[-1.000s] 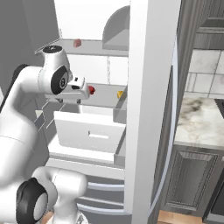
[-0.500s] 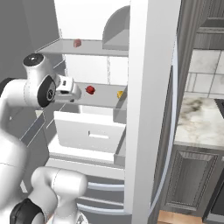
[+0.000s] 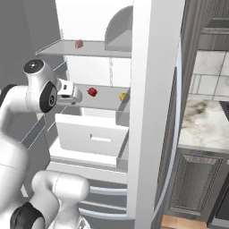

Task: Take the cheese, steak, and bell pepper from the fridge and place them on the plate on the dining counter to create an appetizer plate.

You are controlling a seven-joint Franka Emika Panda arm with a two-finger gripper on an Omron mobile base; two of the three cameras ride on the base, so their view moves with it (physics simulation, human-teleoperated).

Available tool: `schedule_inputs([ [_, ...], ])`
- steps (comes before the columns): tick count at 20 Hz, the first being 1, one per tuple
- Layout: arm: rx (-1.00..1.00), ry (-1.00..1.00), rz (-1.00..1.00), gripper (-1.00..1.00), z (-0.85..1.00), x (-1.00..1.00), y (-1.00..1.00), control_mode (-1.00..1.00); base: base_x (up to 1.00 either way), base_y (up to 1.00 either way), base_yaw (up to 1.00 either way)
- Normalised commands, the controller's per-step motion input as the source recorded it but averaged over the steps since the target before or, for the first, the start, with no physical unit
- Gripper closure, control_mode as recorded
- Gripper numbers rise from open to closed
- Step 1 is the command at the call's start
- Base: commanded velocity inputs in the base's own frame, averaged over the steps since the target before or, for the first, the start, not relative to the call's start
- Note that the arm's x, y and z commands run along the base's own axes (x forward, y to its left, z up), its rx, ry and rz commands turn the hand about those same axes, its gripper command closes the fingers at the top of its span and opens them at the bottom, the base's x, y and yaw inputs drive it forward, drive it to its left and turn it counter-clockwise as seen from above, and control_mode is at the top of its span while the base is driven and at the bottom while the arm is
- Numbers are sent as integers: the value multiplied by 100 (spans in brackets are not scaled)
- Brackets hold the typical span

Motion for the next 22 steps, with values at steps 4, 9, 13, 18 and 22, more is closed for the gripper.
schedule_inputs([
  [4,0,-2,2,-100,-13,37,0,-100,0,0,0],
  [9,0,-1,6,-100,-22,58,0,-100,0,0,0],
  [13,2,0,9,-100,-14,52,-2,-100,0,0,0],
  [18,2,0,8,-100,-3,47,-1,-100,0,0,0],
  [22,0,0,2,-100,-1,31,0,-100,0,0,0],
])
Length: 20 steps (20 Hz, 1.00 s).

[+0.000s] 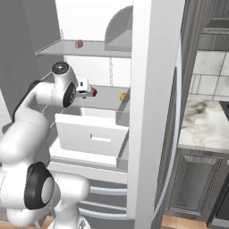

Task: Take the cheese, steak, and bell pepper from the fridge and place them on the plate on the dining counter to create an appetizer plate.

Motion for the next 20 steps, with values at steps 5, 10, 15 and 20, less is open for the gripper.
schedule_inputs([
  [5,0,-6,0,-100,-8,2,-5,-100,0,0,0],
  [10,0,-7,0,-100,-12,0,-7,-100,0,0,0],
  [15,0,-1,0,-100,-23,10,-1,-100,0,0,0],
  [20,0,0,0,-100,-21,24,0,-100,0,0,0],
])
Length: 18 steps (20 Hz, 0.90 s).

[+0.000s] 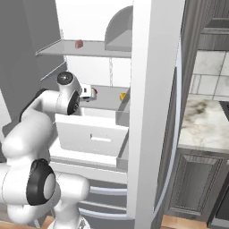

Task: Take the cheese, steak, and bell pepper from the fridge and place them on the plate on the dining counter to create an appetizer plate.

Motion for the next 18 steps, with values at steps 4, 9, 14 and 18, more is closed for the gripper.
schedule_inputs([
  [4,0,0,0,-100,-4,24,0,-100,0,0,0],
  [9,0,1,0,-100,0,33,0,-100,0,0,0],
  [14,0,5,0,-100,0,38,0,-100,0,0,0],
  [18,0,7,0,-100,0,28,0,-100,0,0,0],
])
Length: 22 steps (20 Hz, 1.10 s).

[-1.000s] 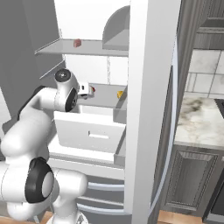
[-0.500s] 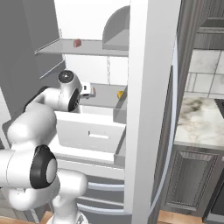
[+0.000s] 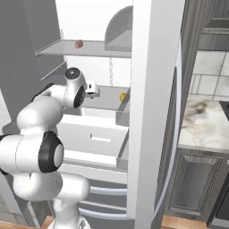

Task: Take the cheese, steak, and bell pepper from the fridge and place them on the plate on the dining counter to create an appetizer plate.

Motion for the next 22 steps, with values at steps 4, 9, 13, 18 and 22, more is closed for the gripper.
schedule_inputs([
  [4,0,3,0,-100,0,26,1,-100,0,0,0],
  [9,-2,-2,0,-100,-13,13,4,-100,0,0,0],
  [13,-5,-8,0,-100,-23,10,5,-100,0,0,0],
  [18,0,0,0,-100,-11,23,7,-100,0,0,0],
  [22,0,0,0,-100,-5,27,5,-100,0,0,0],
])
